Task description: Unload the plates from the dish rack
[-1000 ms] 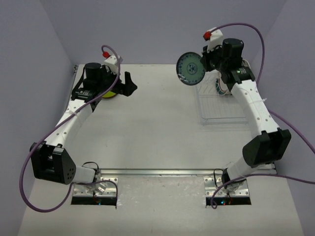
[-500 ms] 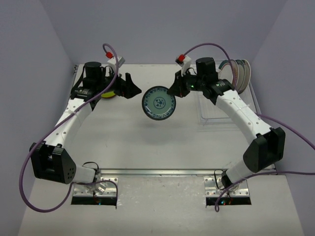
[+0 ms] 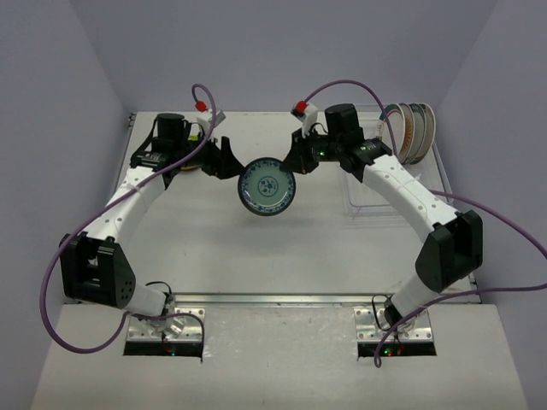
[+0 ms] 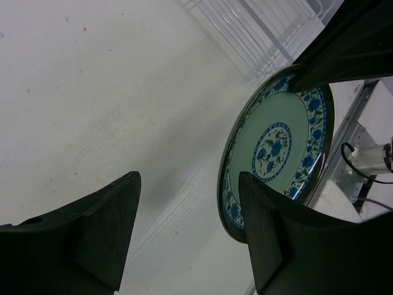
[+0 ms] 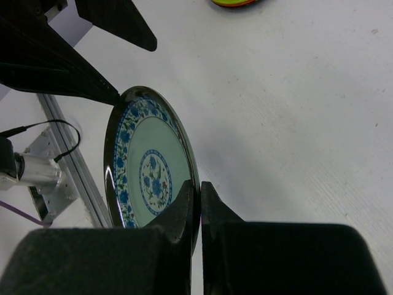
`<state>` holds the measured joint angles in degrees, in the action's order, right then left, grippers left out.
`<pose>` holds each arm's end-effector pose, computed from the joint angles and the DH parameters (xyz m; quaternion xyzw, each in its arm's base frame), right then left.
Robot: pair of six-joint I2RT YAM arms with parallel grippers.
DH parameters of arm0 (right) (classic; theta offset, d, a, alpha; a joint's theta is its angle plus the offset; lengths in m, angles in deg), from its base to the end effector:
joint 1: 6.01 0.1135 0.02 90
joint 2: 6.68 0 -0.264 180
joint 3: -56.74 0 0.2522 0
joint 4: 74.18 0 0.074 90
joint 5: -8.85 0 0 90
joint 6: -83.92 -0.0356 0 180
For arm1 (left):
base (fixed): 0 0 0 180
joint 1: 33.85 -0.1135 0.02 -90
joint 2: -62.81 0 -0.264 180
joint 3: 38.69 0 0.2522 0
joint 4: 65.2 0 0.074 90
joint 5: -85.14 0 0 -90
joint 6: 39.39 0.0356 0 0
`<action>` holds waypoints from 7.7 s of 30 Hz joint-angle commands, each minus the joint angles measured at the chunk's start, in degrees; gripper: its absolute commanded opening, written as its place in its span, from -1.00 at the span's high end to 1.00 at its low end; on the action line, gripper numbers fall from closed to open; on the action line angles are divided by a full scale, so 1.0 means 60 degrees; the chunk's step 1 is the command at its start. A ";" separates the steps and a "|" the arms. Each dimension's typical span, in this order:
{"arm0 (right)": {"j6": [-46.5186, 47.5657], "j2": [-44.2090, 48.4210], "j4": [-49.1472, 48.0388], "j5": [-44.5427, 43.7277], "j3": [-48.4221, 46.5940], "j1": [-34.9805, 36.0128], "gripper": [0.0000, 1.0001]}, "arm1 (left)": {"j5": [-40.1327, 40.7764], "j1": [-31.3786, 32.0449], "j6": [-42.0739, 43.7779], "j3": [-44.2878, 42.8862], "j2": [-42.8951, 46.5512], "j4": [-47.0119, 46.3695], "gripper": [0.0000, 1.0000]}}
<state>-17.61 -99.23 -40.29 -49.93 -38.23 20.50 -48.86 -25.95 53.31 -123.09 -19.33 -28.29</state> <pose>0.3254 0.1829 0.3334 -0.2399 0.8159 0.3754 0.3686 0.3114 -0.0682 0.3283 0.2491 0.8015 -0.3509 0.4151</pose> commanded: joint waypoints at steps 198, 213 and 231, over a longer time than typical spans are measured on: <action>-0.0923 0.2100 0.0322 -0.2619 0.1542 -0.5107 -0.97 | 0.3600 -0.0533 -0.2457 -0.6480 -0.8988 0.0073 0.41; 0.0403 0.2047 0.0230 -0.4724 0.0981 -0.5121 -0.97 | 0.5236 -0.0544 -0.1999 -0.5416 -0.6830 0.0368 -0.15; 0.2202 -0.1344 -0.0870 -0.6489 -0.1848 -0.6030 -0.40 | 0.6988 0.1282 -0.1021 -0.3331 -0.2642 0.0346 -0.26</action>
<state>-7.34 -103.56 -40.14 -87.56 -45.96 -15.93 -11.50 -19.70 44.82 -144.78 -37.54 -25.80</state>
